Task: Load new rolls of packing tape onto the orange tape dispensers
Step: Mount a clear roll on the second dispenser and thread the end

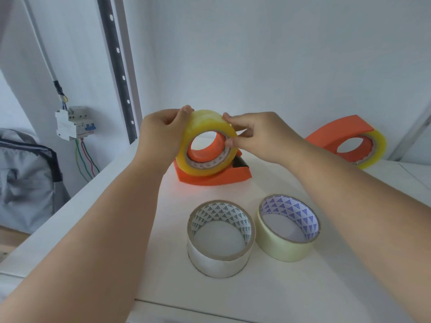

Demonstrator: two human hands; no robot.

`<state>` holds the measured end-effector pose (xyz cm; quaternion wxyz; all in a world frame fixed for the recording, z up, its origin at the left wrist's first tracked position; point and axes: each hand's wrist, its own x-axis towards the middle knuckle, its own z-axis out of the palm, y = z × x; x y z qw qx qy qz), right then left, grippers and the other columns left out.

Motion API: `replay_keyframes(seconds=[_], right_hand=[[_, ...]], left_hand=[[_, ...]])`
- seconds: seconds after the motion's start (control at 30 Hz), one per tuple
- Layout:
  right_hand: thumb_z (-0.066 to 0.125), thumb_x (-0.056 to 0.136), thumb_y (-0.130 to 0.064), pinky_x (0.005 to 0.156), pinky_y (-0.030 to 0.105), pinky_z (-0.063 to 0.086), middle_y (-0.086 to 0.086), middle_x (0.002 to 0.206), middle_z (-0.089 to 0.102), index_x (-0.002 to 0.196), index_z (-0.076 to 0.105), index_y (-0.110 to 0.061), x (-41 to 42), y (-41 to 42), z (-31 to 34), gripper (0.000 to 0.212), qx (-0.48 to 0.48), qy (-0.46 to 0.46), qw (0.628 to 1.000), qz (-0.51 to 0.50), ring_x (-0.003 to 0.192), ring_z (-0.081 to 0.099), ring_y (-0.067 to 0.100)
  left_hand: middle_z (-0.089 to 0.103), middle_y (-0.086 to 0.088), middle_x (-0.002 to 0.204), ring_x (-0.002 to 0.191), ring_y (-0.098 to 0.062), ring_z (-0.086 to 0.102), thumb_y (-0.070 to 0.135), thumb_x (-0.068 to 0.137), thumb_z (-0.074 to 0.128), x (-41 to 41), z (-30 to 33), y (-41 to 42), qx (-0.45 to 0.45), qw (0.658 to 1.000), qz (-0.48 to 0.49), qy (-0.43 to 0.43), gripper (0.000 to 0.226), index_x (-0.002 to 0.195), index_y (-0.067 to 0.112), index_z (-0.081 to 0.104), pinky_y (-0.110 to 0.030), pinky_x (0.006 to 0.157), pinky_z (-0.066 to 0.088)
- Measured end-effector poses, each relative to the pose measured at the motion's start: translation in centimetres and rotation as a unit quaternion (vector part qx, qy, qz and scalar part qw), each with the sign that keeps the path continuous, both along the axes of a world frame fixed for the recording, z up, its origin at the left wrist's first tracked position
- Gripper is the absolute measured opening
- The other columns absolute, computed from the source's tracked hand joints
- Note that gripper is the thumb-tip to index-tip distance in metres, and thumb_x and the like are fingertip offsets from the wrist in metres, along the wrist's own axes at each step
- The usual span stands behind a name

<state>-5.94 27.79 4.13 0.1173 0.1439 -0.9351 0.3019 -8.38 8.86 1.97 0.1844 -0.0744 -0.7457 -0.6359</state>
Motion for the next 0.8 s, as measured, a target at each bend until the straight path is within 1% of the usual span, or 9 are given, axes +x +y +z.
replay_keyframes(seconds=[0.07, 0.2, 0.27, 0.3, 0.37, 0.47, 0.53, 0.63, 0.8], right_hand=[[0.07, 0.083, -0.03, 0.095, 0.028, 0.047, -0.001, 0.124, 0.064, 0.132, 0.054, -0.022, 0.0, 0.2, -0.5, 0.053, 0.039, -0.006, 0.999, 0.002, 0.097, 0.063, 0.01], [0.056, 0.092, -0.035, 0.099, 0.022, 0.04, -0.007, 0.13, 0.059, 0.131, 0.055, -0.024, 0.1, 1.0, -0.7, 0.041, 0.025, -0.023, 0.999, 0.008, 0.11, 0.052, 0.001], [0.046, 0.097, -0.035, 0.103, 0.018, 0.032, -0.013, 0.136, 0.054, 0.131, 0.055, -0.026, 0.4, 1.6, -0.8, 0.036, -0.011, -0.064, 0.998, 0.022, 0.121, 0.046, -0.002], [0.042, 0.099, -0.035, 0.104, 0.016, 0.029, -0.014, 0.138, 0.052, 0.131, 0.054, -0.028, 0.6, 1.9, -0.8, 0.036, -0.03, -0.08, 0.996, 0.026, 0.125, 0.044, -0.003], [0.04, 0.099, -0.036, 0.104, 0.016, 0.027, -0.016, 0.14, 0.048, 0.134, 0.05, -0.031, 0.9, 2.9, -1.1, 0.037, -0.048, -0.097, 0.994, 0.02, 0.128, 0.041, -0.003], [0.052, 0.093, -0.04, 0.102, 0.02, 0.03, -0.016, 0.141, 0.045, 0.139, 0.041, -0.037, 1.4, 4.6, -2.0, 0.048, -0.067, -0.124, 0.99, 0.002, 0.126, 0.041, -0.003], [0.063, 0.083, -0.042, 0.108, 0.026, 0.032, -0.012, 0.143, 0.043, 0.142, 0.035, -0.038, 1.5, 5.3, -2.6, 0.065, -0.078, -0.145, 0.986, -0.004, 0.129, 0.041, 0.0], [0.071, 0.069, -0.047, 0.113, 0.033, 0.031, -0.008, 0.147, 0.04, 0.145, 0.028, -0.038, 1.7, 5.7, -3.3, 0.087, -0.084, -0.166, 0.982, -0.007, 0.133, 0.039, 0.004], [0.075, 0.076, -0.028, 0.109, 0.027, 0.034, -0.004, 0.143, 0.044, 0.146, 0.03, -0.03, 1.2, 5.5, -4.6, 0.083, -0.102, -0.171, 0.98, 0.005, 0.129, 0.044, 0.009]], left_hand=[[0.047, -0.004, 0.057, 0.052, -0.018, 0.039, 0.037, 0.09, 0.057, -0.1, -0.3, 0.0, -0.054, 0.999, -0.002, -0.003, 0.041, 0.074, 0.001, 0.067, -0.027, 0.059, 0.035], [0.053, -0.013, 0.065, 0.058, -0.019, 0.042, 0.041, 0.09, 0.055, -0.6, -0.5, -0.1, -0.078, 0.997, -0.012, 0.003, 0.044, 0.083, -0.001, 0.068, -0.031, 0.06, 0.037], [0.061, 0.0, 0.072, 0.061, -0.015, 0.051, 0.042, 0.093, 0.049, -0.6, -0.5, -0.2, -0.083, 0.997, -0.001, 0.001, 0.043, 0.083, 0.006, 0.069, -0.027, 0.066, 0.041], [0.065, 0.009, 0.08, 0.067, -0.008, 0.056, 0.043, 0.095, 0.045, -0.6, -0.4, -0.2, -0.08, 0.997, 0.008, -0.005, 0.04, 0.088, 0.014, 0.072, -0.024, 0.07, 0.044], [0.068, 0.014, 0.095, 0.087, -0.002, 0.06, 0.047, 0.097, 0.036, -0.2, -0.1, -0.2, -0.055, 0.998, 0.009, -0.023, 0.043, 0.1, 0.023, 0.071, -0.024, 0.079, 0.044], [0.063, 0.013, 0.109, 0.102, -0.007, 0.056, 0.054, 0.095, 0.032, 0.3, -0.2, -0.1, -0.059, 0.997, -0.045, -0.034, 0.048, 0.114, 0.026, 0.066, -0.023, 0.084, 0.039], [0.054, 0.014, 0.115, 0.105, -0.005, 0.049, 0.056, 0.093, 0.039, 0.4, -0.7, 0.3, -0.142, 0.987, -0.071, -0.011, 0.046, 0.125, 0.029, 0.057, -0.015, 0.079, 0.034], [0.054, 0.008, 0.118, 0.103, -0.012, 0.053, 0.061, 0.084, 0.051, 0.2, -1.3, 0.9, -0.217, 0.974, -0.059, 0.032, 0.052, 0.126, 0.031, 0.05, -0.018, 0.075, 0.038], [0.06, 0.011, 0.101, 0.087, -0.004, 0.057, 0.057, 0.083, 0.056, -0.1, -1.6, 1.0, -0.196, 0.979, -0.031, 0.048, 0.045, 0.118, 0.028, 0.055, -0.014, 0.067, 0.041]])
